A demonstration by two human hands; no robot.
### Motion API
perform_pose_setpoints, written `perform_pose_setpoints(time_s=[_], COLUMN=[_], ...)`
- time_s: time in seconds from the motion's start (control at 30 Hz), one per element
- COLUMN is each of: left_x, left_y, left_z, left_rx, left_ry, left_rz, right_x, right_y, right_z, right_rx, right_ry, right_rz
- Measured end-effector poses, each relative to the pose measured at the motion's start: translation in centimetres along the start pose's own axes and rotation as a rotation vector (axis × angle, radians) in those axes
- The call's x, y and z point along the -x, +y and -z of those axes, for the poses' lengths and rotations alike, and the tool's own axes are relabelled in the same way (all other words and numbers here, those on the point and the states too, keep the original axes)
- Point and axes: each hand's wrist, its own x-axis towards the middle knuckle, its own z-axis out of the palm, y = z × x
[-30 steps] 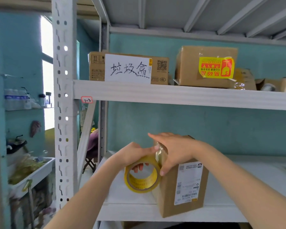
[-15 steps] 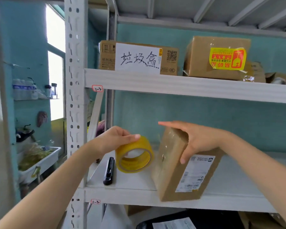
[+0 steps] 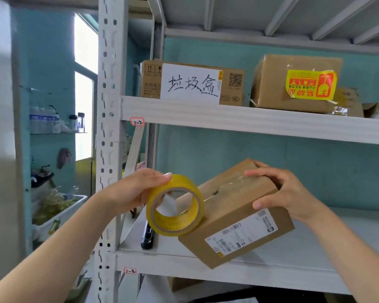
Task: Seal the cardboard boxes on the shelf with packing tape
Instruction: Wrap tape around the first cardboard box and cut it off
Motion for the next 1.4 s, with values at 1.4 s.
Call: perform_pose_setpoints(time_s=[1.4], left_x=[-8.9], left_y=[-8.0], left_z=[-3.8], left_rx=[-0.648], left_ry=[0.246], left_rz=[0.276], right_x=[-2.9], right_y=[4.4], right_z=[-3.7], right_rx=[1.04], right_ry=[-0.615], right_rz=[-0.324])
